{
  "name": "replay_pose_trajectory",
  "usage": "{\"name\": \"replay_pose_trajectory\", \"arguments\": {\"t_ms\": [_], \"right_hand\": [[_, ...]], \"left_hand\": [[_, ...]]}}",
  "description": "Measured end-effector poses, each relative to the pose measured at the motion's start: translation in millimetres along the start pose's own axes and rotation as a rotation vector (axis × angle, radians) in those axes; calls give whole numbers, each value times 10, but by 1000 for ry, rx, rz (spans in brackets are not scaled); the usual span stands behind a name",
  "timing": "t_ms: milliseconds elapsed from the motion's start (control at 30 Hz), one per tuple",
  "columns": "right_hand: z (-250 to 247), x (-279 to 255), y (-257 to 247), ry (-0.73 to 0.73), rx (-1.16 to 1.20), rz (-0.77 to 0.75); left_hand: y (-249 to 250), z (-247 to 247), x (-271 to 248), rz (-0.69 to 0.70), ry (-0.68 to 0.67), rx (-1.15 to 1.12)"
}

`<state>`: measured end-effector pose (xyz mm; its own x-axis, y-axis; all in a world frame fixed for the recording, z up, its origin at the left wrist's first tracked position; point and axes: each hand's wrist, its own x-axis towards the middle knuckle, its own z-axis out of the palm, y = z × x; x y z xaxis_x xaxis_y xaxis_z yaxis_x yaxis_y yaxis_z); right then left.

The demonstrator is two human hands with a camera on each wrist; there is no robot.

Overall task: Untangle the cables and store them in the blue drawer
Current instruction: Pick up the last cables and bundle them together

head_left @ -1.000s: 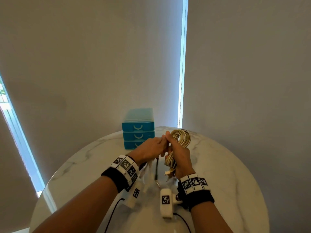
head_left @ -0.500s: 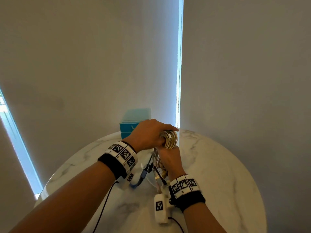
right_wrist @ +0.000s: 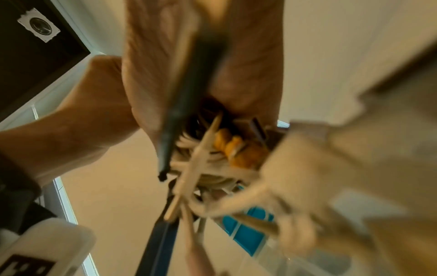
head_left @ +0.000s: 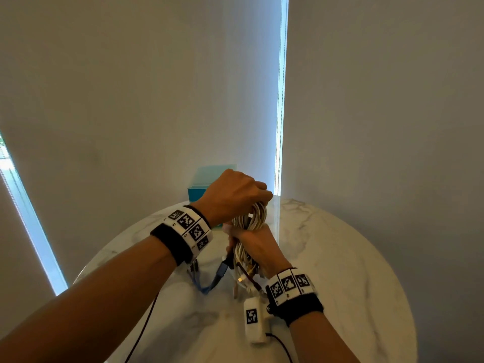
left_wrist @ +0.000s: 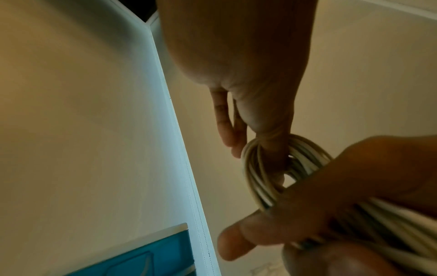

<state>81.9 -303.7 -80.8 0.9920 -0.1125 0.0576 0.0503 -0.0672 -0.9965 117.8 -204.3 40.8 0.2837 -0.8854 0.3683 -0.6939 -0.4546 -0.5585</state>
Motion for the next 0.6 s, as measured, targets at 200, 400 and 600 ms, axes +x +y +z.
{"name": "replay_pose_trajectory", "arguments": {"t_ms": [200, 400, 600], "right_hand": [[-217, -10, 49, 199, 426, -96], [-391, 70, 31, 114, 694, -41], [-487, 94, 69, 52, 685, -30]], "left_hand": [[129, 295, -270, -455, 46, -826], [280, 627, -424, -541, -526, -1218], [74, 573, -483, -512, -547, -1107]]}}
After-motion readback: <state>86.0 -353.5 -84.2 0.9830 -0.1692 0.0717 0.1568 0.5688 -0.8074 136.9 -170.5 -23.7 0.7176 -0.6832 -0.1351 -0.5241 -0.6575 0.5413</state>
